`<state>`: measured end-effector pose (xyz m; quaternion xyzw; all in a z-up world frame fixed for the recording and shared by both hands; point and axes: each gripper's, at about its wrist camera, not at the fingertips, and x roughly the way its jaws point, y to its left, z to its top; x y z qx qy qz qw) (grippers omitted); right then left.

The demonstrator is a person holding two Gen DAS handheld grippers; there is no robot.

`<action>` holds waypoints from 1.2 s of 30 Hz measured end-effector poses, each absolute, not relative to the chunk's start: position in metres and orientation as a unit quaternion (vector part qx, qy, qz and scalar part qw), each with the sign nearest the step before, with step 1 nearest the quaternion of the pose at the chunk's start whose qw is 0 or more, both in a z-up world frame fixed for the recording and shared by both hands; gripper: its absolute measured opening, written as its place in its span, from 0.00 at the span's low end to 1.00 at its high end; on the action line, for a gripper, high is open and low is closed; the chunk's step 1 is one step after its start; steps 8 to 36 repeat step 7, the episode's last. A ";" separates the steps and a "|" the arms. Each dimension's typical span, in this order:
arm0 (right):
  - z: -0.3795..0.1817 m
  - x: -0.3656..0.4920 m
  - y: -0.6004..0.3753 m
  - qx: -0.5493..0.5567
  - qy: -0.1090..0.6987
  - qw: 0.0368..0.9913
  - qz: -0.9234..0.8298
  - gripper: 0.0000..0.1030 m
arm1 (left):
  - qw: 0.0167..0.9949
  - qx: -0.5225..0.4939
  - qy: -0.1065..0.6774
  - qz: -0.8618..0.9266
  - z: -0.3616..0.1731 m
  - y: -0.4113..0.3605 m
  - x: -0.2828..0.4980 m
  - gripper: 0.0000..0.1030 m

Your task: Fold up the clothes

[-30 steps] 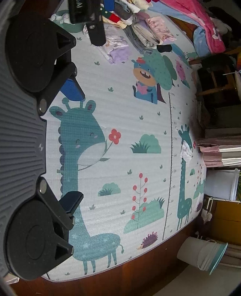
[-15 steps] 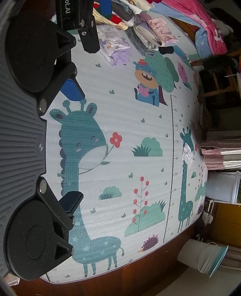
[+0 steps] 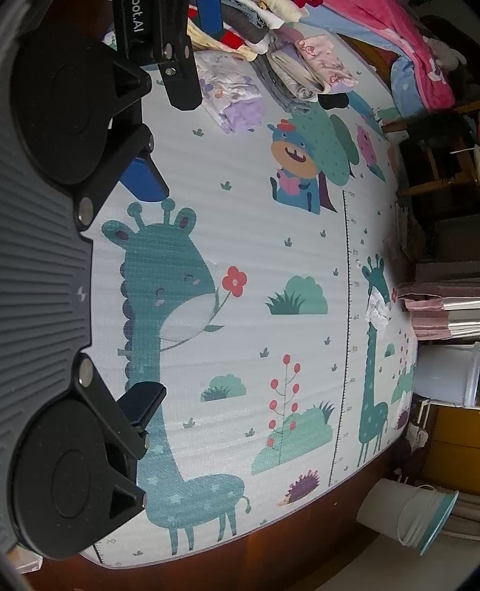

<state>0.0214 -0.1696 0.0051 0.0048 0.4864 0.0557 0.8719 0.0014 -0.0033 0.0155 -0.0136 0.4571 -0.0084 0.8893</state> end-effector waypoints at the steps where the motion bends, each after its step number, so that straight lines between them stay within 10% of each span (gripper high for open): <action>1: 0.005 0.021 -0.169 0.005 0.487 0.872 0.055 1.00 | 0.889 -0.014 0.457 -0.009 0.015 -0.003 0.001 1.00; 36: 0.004 0.021 -0.171 0.005 0.488 0.871 0.056 1.00 | 0.885 -0.017 0.465 -0.011 0.013 0.005 0.006 1.00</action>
